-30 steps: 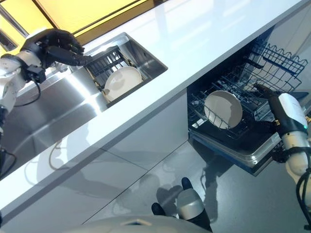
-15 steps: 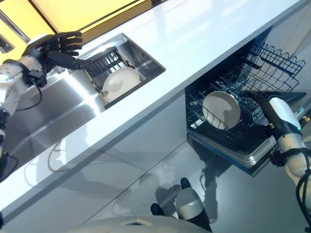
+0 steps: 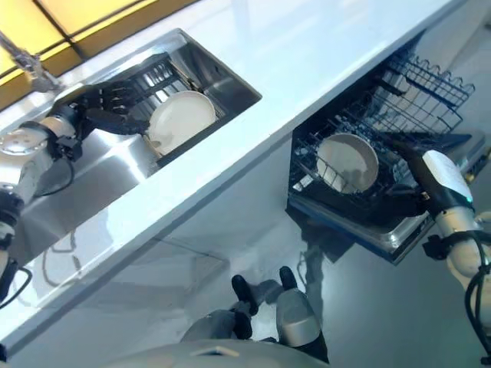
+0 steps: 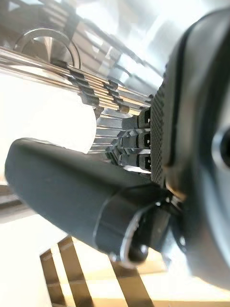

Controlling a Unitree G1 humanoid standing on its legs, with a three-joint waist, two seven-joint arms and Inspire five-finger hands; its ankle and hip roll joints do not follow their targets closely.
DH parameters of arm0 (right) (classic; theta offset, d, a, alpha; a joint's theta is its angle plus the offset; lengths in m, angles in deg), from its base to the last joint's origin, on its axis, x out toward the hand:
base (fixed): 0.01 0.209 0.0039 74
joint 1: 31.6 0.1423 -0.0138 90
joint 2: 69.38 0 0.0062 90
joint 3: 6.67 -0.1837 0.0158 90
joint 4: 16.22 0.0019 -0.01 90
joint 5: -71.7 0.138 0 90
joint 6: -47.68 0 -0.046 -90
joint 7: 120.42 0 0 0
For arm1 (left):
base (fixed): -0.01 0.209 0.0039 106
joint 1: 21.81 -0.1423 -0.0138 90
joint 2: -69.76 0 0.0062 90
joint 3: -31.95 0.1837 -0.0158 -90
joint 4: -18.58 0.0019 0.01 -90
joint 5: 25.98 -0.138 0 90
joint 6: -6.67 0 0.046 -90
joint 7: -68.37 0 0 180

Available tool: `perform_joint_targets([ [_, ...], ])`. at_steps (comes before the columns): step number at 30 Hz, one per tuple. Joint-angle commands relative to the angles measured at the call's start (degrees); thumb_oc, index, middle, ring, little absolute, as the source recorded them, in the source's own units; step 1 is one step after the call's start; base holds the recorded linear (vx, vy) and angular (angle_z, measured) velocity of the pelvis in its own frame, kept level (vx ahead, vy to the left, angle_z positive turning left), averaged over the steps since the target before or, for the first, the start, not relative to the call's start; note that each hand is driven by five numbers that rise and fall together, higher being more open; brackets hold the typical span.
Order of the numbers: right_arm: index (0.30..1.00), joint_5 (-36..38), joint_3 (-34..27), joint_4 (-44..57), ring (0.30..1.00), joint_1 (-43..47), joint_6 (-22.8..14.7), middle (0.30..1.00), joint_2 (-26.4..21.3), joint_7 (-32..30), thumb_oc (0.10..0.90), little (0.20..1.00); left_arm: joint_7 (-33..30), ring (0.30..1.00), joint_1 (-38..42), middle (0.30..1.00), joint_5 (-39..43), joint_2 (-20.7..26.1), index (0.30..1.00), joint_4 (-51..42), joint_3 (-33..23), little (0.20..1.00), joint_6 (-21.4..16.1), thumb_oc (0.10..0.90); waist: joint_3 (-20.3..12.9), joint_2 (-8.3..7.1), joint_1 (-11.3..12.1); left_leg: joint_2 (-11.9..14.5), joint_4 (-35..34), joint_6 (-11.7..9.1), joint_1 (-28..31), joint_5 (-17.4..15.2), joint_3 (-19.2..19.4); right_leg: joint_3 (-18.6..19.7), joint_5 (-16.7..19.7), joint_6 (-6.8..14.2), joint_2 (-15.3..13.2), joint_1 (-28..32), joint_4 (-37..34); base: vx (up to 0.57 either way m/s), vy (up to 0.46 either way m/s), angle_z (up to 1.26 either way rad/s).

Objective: Pick up plates and place into dishwasher.

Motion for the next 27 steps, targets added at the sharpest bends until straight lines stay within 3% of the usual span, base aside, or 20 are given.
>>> perform_joint_targets([
  [1,0.900,-0.44,0.50,3.26,0.900,8.68,-2.12,0.900,-3.33,-2.60,0.800,0.900,-3.47,0.900,2.65,0.900,-1.30,3.56,0.900,0.21,-8.57,0.900,-5.17,0.800,-2.96,-0.11,0.23,-0.19,1.16,1.03,0.80,-1.22,-3.18,-2.90,0.20,4.69,2.98,1.70,-0.50,-0.04,0.048,-0.88],
  [9,0.900,-1.08,4.27,1.78,0.900,15.01,1.42,0.900,-4.58,-3.09,0.800,0.900,-7.82,0.900,6.05,0.900,-0.80,3.34,0.900,0.34,-6.67,0.900,-8.23,0.800,0.90,0.12,-0.35,-0.04,0.45,1.64,-0.62,-1.57,-3.13,-1.88,0.36,4.85,2.62,-2.34,0.88,-0.03,0.032,-0.15],
  [27,0.900,-1.71,6.07,1.24,0.900,18.20,3.30,0.900,-6.31,-4.27,0.800,0.900,-6.62,0.900,10.65,0.900,-0.06,3.94,0.900,1.52,-2.04,0.900,-7.01,0.800,4.13,-0.38,-0.79,0.26,0.36,2.40,-1.08,-2.45,-2.81,-1.74,0.25,5.08,2.70,-4.75,2.03,0.00,-0.001,0.03],
])
